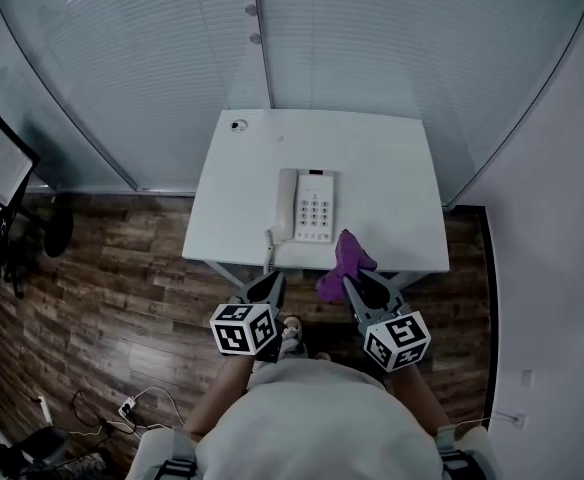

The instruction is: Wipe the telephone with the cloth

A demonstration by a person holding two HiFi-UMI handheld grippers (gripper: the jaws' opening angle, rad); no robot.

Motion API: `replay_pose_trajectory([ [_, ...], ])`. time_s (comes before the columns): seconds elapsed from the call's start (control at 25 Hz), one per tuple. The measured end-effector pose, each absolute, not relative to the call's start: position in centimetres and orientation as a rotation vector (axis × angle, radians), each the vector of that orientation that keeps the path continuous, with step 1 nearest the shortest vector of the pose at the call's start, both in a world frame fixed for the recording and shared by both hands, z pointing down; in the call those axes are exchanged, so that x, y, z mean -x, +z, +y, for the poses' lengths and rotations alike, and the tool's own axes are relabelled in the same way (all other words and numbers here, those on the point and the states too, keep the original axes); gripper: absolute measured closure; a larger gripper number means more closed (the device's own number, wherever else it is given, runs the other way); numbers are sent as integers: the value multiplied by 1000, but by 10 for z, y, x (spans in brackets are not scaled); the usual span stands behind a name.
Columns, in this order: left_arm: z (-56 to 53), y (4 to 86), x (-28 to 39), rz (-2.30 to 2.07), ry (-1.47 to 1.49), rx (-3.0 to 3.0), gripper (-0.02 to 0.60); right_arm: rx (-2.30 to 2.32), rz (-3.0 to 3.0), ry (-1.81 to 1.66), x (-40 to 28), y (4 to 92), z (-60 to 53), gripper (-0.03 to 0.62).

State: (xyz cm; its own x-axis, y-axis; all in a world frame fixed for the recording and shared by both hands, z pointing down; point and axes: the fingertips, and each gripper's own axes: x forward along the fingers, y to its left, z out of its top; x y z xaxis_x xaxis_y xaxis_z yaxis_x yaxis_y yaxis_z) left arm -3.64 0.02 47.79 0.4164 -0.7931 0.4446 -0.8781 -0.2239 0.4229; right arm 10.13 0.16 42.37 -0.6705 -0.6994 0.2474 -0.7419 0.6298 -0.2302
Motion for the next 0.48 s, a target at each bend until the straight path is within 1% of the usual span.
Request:
replay_pose_trajectory([
  [0.48,25,482,47,-1442,140,-2006,560,-1181,-2752,475,-94,417,12,511],
])
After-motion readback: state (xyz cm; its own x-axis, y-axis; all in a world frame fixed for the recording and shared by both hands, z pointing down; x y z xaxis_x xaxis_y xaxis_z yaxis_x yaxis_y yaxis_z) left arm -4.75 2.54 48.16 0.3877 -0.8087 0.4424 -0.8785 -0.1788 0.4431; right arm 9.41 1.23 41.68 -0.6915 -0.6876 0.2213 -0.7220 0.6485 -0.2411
